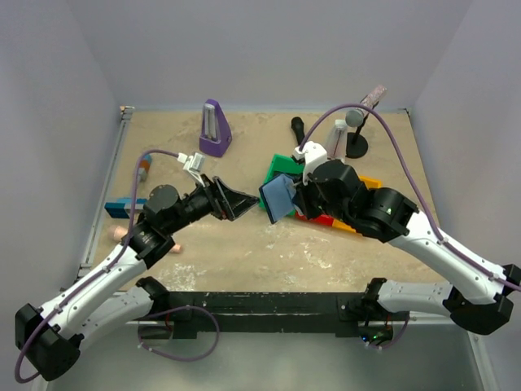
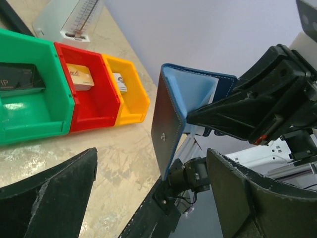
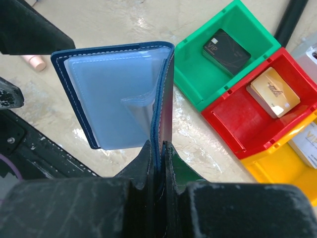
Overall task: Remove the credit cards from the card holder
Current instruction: Open the card holder at the center of the board.
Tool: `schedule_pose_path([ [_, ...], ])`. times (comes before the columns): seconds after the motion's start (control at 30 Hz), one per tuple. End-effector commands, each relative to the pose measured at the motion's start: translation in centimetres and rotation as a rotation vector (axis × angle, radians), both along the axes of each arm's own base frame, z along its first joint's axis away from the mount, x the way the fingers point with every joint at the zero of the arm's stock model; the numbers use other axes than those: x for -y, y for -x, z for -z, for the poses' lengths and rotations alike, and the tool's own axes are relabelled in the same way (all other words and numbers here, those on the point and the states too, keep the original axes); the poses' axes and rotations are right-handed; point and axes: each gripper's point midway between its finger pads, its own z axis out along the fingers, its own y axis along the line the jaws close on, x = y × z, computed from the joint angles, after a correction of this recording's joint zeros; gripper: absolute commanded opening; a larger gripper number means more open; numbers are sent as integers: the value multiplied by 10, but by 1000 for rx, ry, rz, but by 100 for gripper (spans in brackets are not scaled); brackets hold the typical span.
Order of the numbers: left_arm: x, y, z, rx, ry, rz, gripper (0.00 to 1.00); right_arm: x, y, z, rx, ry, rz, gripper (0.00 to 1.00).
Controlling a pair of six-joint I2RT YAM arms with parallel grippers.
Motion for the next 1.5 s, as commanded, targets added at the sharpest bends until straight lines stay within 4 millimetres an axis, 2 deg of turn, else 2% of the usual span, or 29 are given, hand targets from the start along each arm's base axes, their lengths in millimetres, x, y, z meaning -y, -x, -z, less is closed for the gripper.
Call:
schedule_pose_path([
  [0.0,3,4,-25,127,34,35,96,-14,4,-29,9,-114,-23,0],
  [0.13,10,14,-26,175,48,78,98,-18,6,-31,-5,-133,-30,0],
  [0.3,17,18,-16,178,30,98,99,-26,12,-35,-32,-182,-59,0],
  [0.43,21,17,-10,178,7,94,93,-33,19,-35,-65,-216,-87,0],
  [0.5,21,17,-11,196,14,91,86,-36,21,-34,-76,-227,-96,0],
  [0.63,23,21,-18,243,36,117,64,-40,27,-34,-95,-252,-129,0],
  [0.7,26,23,-20,256,36,141,44,-42,31,-33,-108,-263,-142,0],
  [0.77,29,25,-20,257,29,165,16,-45,33,-33,-115,-273,-160,0],
  [0.83,27,24,-19,253,19,152,0,-45,35,-34,-114,-280,-169,0],
  [0.97,13,19,-10,213,-73,81,0,-32,36,-38,-71,-269,-162,54],
  [1.03,4,17,-9,195,-127,44,0,-25,36,-41,-45,-272,-157,66],
  [1.13,-5,17,-14,170,-180,15,0,-22,35,-44,-28,-270,-161,73],
  [1.27,-9,17,-22,143,-200,-1,0,-32,33,-43,-52,-274,-171,76],
  [1.4,-16,14,-20,84,-276,-49,0,-39,33,-56,-38,-321,-192,80],
  [1.47,-23,7,-16,44,-342,-112,0,-41,32,-62,-27,-339,-196,83],
])
